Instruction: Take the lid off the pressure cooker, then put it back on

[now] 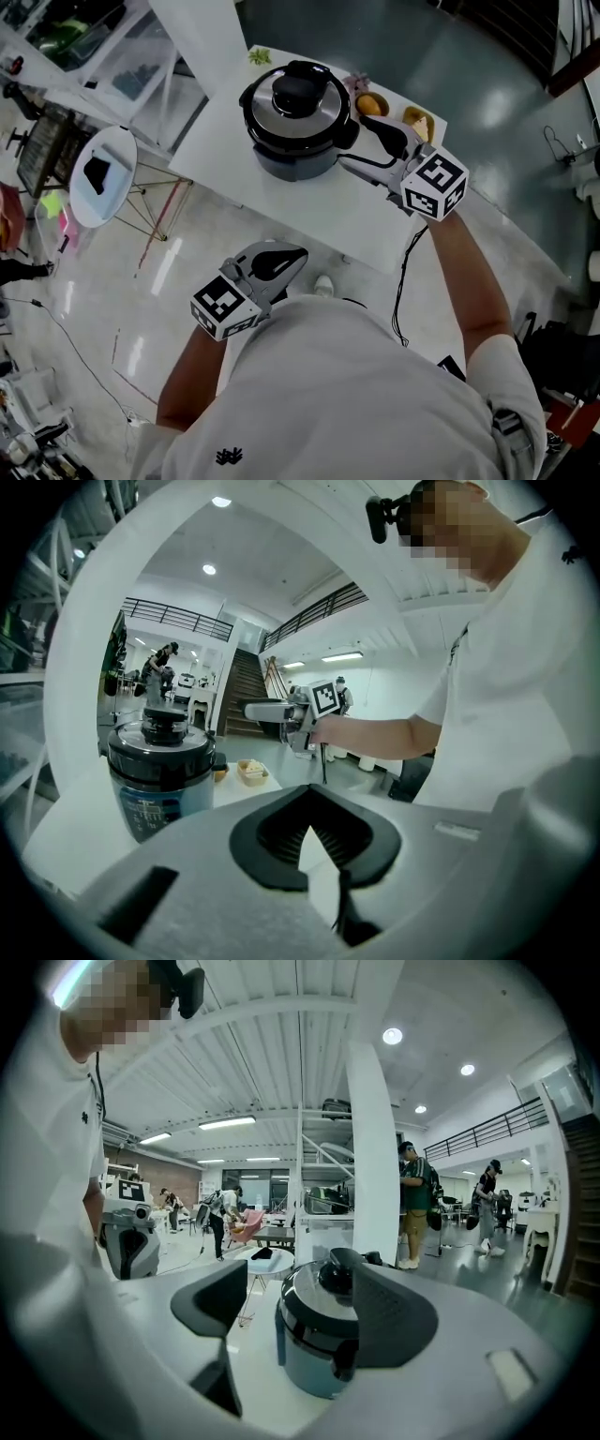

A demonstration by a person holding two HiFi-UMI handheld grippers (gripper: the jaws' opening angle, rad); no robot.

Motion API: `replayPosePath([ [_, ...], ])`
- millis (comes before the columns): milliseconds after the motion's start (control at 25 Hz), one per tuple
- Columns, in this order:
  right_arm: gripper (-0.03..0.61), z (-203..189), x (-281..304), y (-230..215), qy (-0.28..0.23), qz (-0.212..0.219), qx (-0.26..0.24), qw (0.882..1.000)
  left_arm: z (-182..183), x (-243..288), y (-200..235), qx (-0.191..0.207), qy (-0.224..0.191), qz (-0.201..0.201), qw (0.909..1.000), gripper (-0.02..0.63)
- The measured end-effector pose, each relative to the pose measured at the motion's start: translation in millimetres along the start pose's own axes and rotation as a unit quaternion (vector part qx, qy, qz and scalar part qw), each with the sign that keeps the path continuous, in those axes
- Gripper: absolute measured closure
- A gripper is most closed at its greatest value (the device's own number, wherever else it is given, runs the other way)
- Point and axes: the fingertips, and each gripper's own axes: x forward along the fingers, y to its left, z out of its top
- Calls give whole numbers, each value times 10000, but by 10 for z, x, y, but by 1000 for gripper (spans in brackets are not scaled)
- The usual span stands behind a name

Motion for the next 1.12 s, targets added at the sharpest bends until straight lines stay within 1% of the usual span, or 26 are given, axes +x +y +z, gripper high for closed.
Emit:
replayPosePath([
  [200, 213, 97, 522, -288, 138, -2, -102, 9999, 172, -113, 397, 205, 2, -254, 9995, 607],
  [360, 209, 144, 914, -489, 266, -13, -136, 9996, 274, -234, 775, 254, 12, -389, 9989, 607],
  [560, 199, 38, 1312, -728, 610, -105, -144, 9980, 344, -347, 1164, 259, 13, -606, 9978, 607],
  [720, 198, -57, 1579, -798, 898, -58, -144, 9958, 330, -469, 1389, 244, 69, -790, 9965, 607],
  [880, 198, -131, 1727, -852, 1173, -61, -166, 9929, 312, -591, 1584, 278, 129, -980, 9947, 607],
  [1120, 201, -209, 1885, -865, 1390, -73, -71, 9902, 267, -731, 1844, 318, 242, -1261, 9912, 607],
])
